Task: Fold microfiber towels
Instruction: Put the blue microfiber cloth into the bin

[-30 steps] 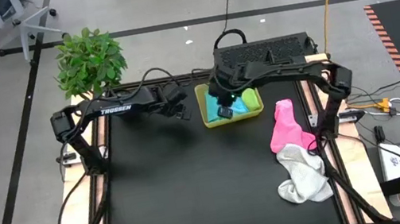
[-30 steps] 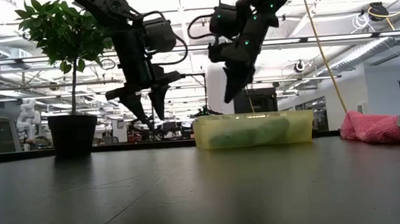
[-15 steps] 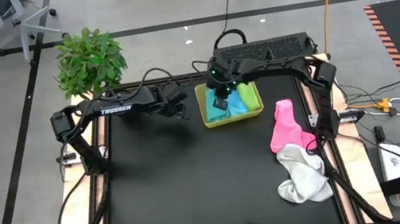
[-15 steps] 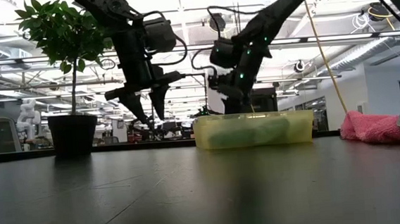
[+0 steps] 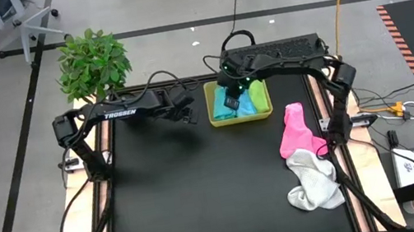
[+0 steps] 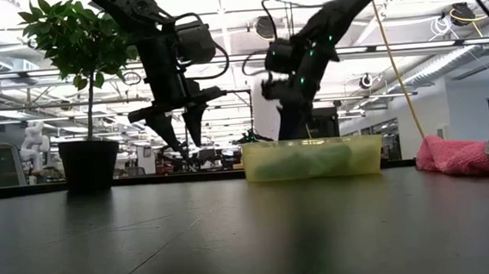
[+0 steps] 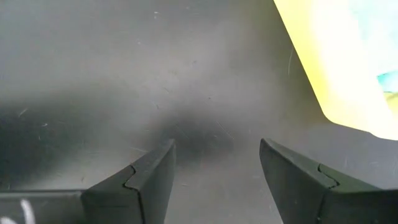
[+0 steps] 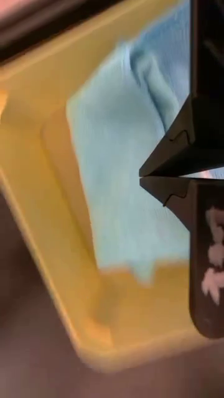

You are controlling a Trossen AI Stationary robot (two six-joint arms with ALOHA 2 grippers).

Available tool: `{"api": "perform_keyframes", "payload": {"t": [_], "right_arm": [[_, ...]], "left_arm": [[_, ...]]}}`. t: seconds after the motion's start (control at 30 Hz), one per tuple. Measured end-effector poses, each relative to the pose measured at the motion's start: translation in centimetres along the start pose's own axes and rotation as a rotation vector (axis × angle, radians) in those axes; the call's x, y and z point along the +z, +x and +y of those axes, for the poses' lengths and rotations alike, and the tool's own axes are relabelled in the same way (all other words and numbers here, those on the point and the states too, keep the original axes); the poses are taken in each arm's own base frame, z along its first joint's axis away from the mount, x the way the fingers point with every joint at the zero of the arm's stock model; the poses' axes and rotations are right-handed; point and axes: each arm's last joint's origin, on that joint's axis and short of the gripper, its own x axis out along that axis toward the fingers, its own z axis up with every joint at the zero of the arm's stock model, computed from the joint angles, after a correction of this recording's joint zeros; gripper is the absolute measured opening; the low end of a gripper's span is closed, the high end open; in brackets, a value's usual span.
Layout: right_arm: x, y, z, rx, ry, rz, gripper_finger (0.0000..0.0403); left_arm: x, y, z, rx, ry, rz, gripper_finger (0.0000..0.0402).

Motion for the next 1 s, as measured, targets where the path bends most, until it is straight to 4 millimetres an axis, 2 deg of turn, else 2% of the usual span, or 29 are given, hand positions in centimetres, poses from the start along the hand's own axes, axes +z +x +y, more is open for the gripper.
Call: {"api": "perform_keyframes", "payload": {"t": [0.17,0.33,0.5,0.63,0.8,1.0], "right_arm": [[-0.3,-0.8,2.1,0.042,-0.070,0.049,0.0000],[-1.5,0.6,3.7,0.069,-0.138,0.098,0.0000],[-2.5,1.9,4.0,0.068,-0.163,0.070,0.0000],[-3.8,2.3,3.9,0.075,-0.149,0.133,0.0000],[-4.7,2.0,3.9,0.065,-0.160,0.227,0.0000],[-3.2,-0.3,4.2,0.041,-0.178,0.070,0.0000]], "left_arm": [[0.1,0.0,0.1,0.002,-0.002,-0.002,0.0237],[0.1,0.0,0.1,0.003,-0.003,-0.002,0.0237],[0.1,0.0,0.1,0.003,-0.007,-0.002,0.0237],[0.1,0.0,0.1,0.003,-0.007,-0.003,0.0237],[0.1,0.0,0.1,0.003,-0.015,-0.003,0.0237],[0.1,0.0,0.1,0.003,-0.015,-0.003,0.0237]]}}
